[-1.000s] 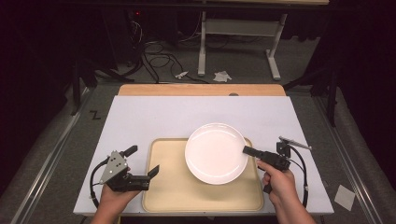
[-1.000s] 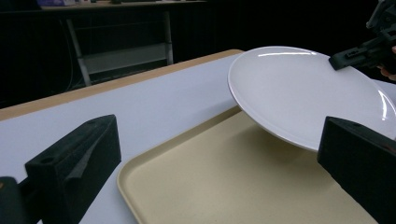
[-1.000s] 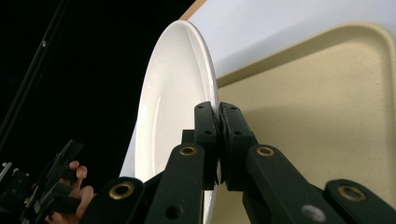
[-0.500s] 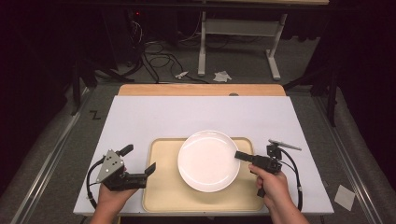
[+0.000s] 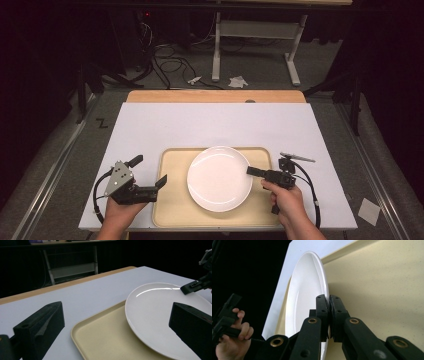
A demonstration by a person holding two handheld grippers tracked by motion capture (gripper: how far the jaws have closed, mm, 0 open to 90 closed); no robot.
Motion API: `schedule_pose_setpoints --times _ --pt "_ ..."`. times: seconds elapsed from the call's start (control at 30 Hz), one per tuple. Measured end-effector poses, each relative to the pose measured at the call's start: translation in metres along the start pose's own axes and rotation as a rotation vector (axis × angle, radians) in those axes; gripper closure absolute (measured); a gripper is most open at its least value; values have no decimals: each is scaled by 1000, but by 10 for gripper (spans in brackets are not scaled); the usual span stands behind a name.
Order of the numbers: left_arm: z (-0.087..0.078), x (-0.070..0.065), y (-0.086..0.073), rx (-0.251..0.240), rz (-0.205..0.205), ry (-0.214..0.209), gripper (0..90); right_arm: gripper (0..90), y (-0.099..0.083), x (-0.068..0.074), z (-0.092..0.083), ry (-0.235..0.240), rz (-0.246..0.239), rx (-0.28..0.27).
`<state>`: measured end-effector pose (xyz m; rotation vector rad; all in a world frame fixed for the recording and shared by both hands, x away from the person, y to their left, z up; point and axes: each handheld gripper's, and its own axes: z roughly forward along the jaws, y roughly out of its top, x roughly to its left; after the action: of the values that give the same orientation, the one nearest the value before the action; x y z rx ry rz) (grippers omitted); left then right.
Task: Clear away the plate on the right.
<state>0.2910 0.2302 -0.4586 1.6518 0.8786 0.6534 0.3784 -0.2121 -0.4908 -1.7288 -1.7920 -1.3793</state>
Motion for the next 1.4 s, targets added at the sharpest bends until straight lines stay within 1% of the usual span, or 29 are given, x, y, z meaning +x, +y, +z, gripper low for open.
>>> schedule_pose_setpoints --times 0.1,0.23,0.5,0.57,0.6,0.7,0.73,1.07,1.2,1.4 --pt "0 0 0 -2 2 -2 6 889 -1 -1 4 -11 -9 6" --pt "1 -1 0 0 3 -7 6 891 -2 -2 6 -18 -5 27" --pt "2 -3 -1 7 13 -18 6 891 -2 -5 9 -39 -10 27" --pt "2 -3 -1 7 13 -20 6 888 -3 -5 10 -63 -24 24" --pt "2 -3 -1 7 14 -21 6 887 -2 -5 10 -64 -20 29" --pt "3 -3 -1 10 19 -25 6 882 -2 -5 10 -67 -34 32" --pt "3 -4 -1 12 18 -26 6 880 -2 -5 11 -69 -30 35" --pt "3 -5 -1 14 22 -31 6 857 -3 -6 14 -122 -70 55" --pt "3 -5 -1 15 24 -35 6 849 -4 -6 15 -139 -74 70" --pt "3 -5 -1 16 28 -37 6 839 -4 -6 17 -159 -96 78"
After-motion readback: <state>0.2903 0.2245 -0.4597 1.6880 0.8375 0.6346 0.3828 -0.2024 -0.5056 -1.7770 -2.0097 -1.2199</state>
